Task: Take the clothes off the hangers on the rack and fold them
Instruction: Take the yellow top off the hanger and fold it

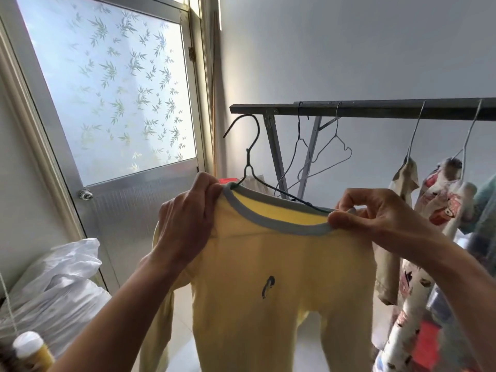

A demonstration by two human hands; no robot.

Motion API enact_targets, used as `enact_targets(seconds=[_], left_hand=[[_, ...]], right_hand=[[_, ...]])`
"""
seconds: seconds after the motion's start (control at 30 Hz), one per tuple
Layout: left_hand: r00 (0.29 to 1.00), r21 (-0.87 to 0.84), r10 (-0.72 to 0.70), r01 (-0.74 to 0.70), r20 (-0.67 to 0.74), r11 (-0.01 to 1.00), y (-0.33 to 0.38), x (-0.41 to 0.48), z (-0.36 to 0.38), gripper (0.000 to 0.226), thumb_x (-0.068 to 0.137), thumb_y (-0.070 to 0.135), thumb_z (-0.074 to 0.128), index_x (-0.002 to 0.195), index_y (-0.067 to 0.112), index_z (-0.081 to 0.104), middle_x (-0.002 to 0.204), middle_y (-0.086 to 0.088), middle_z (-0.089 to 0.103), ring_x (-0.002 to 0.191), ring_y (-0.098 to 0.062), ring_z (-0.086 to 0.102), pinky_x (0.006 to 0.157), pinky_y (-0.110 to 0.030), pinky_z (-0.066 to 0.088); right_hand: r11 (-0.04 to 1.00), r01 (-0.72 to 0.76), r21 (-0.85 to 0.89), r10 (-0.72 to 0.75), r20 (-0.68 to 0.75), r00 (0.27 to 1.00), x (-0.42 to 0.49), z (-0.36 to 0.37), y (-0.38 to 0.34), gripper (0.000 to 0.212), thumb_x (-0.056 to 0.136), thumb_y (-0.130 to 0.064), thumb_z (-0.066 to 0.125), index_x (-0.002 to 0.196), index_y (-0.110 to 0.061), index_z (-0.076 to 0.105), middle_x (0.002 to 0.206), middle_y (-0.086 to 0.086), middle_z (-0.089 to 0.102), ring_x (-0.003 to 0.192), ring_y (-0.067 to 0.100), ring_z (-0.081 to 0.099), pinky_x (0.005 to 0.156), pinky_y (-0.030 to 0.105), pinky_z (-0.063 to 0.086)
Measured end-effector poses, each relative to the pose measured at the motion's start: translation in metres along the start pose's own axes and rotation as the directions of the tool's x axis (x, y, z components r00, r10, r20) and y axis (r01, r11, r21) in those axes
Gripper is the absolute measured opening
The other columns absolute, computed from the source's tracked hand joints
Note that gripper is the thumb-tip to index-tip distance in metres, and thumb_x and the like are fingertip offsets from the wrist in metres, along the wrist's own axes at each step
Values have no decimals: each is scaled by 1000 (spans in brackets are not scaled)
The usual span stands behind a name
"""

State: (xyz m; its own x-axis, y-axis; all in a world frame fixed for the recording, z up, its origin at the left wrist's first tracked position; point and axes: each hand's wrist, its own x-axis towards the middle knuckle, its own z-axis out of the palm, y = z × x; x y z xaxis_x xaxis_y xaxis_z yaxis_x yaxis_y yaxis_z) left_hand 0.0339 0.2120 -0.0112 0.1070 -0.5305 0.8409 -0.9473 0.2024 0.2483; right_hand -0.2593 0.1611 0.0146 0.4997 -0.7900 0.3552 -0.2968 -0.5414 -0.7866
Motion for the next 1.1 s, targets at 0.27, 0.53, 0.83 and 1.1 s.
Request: enact_targets(seconds=[0.27, 0.53, 0.83, 1.1], left_hand=[[987, 84, -74, 86, -146, 993, -2, -2, -4, 33, 104, 34, 33, 93, 8, 53, 57, 3, 50, 53, -37, 62, 53, -24, 24], [999, -42, 6, -8, -46, 999, 6, -9, 9, 38, 103, 44, 26, 94, 15, 49, 62, 15, 46, 46, -13, 50, 48, -21, 26], [991, -191, -109, 122, 75, 974, 7, -20, 25, 33, 100, 48, 30, 86, 23, 48, 65, 19, 53, 56, 2, 52, 53, -16, 30], [901, -225, -334, 399, 276, 889, -17, -17, 35, 26, 103, 35, 41, 86, 24, 57, 76, 7, 61, 75, -17, 60, 71, -46, 52]], right_hand=[[997, 11, -81, -15, -48, 999, -1, 8, 4, 48, 83, -52, 65, 75, -5, 57, 57, -4, 56, 52, 5, 52, 50, 13, 40], [969, 31, 244, 9, -161, 987, 3, 20, 8, 31, 81, -44, 66, 87, -15, 61, 61, -6, 57, 46, 8, 38, 38, 16, 30], [897, 33, 441, 65, -206, 976, 4, 12, 5, 30, 80, -33, 66, 60, -18, 48, 60, 4, 41, 40, 8, 30, 35, 13, 26], [964, 118, 239, 16, -495, 869, -9, -28, -18, 30, 73, -32, 68, 64, -7, 52, 41, -10, 38, 31, 2, 24, 32, 11, 20]])
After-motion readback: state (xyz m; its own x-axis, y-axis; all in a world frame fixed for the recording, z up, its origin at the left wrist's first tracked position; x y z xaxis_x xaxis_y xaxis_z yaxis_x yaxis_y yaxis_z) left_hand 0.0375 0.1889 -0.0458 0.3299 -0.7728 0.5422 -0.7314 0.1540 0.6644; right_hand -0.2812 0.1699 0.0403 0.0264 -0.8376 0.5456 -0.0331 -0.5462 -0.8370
